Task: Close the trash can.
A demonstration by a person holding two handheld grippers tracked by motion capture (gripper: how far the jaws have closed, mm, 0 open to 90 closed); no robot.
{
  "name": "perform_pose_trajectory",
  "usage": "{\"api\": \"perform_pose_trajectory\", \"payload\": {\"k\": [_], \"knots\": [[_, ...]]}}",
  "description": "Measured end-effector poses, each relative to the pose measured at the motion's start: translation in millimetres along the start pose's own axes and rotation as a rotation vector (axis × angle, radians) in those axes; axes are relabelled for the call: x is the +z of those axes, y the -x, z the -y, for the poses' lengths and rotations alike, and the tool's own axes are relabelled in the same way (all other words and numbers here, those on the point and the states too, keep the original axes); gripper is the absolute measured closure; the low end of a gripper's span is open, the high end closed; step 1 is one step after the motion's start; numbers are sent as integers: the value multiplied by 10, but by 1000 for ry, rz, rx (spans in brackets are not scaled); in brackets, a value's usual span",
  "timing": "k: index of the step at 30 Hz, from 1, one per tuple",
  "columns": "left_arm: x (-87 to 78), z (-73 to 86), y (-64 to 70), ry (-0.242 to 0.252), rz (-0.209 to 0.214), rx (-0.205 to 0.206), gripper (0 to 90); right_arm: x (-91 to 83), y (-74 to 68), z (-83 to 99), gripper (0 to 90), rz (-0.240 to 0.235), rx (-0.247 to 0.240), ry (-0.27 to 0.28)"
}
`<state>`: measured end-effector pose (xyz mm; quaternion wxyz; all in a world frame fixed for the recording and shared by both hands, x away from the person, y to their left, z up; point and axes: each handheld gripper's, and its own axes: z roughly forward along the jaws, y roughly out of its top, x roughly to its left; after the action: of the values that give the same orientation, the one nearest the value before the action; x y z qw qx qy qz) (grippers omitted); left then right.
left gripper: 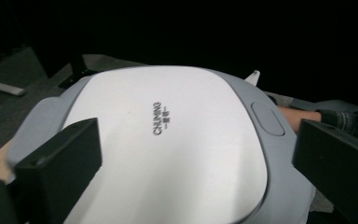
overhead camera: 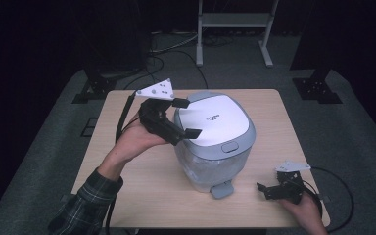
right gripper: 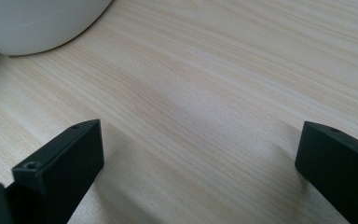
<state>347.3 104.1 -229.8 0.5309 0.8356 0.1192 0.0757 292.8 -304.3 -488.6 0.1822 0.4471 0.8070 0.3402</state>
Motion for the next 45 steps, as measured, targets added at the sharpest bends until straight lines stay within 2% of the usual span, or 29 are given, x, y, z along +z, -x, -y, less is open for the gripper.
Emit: {"api": "perform_pose_trajectory", "payload": {"k": [10,21,30,45], "knots": [[-267,211,-8,11,-60,-8,0,-3,-6,3,0,1,3,0],[-418,543,11,11,-119,-12,0,-2,-5,2,0,1,3,0],[-456,918,18,1,-169,-23,0,-2,-5,2,0,1,3,0],[-448,1531,31,-29,-212,-80,0,-2,-5,2,0,1,4,0]]}}
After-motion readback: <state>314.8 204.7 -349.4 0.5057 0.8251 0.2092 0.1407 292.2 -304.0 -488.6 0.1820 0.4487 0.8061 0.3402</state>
